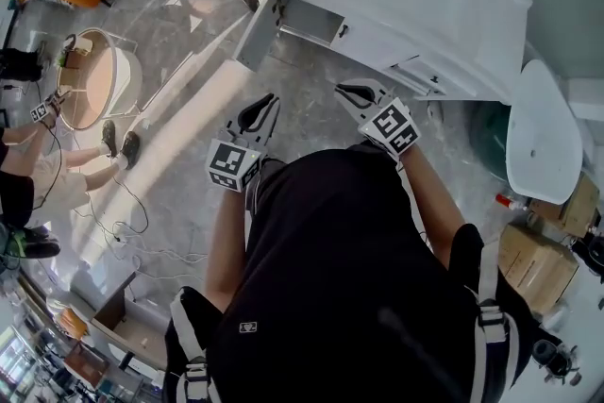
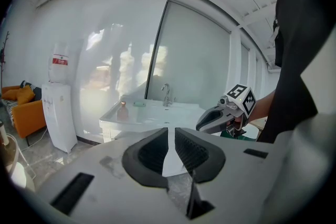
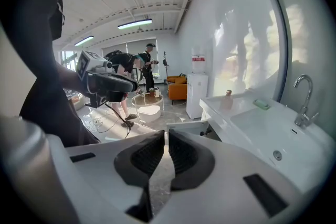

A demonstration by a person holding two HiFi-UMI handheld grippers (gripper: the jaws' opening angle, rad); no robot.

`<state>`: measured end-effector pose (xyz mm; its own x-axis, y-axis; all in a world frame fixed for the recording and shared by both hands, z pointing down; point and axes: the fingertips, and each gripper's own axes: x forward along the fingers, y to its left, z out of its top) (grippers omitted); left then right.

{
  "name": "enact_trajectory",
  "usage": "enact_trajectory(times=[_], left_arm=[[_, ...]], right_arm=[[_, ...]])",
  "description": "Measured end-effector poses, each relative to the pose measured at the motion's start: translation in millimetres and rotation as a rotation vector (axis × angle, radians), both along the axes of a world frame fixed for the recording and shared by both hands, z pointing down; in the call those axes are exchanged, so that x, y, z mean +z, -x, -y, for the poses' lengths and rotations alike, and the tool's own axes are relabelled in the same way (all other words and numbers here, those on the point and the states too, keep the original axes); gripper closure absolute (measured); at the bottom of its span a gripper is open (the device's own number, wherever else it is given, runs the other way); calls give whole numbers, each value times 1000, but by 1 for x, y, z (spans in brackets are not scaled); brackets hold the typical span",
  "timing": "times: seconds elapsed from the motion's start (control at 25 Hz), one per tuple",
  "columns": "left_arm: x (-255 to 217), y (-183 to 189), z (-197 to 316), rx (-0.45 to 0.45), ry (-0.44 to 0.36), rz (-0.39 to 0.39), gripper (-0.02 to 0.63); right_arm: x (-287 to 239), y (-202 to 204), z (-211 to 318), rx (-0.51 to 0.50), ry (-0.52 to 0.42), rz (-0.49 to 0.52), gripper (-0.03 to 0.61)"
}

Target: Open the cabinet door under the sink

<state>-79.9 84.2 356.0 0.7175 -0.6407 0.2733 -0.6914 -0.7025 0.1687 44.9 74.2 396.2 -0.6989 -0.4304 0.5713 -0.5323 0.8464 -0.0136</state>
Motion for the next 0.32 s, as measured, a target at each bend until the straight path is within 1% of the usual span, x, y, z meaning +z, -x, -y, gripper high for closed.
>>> enact_trajectory(times=[0.32], left_arm=[[7, -4, -5, 17, 25, 2, 566]], right_arm=[[2, 2, -4, 4, 19, -1, 497]])
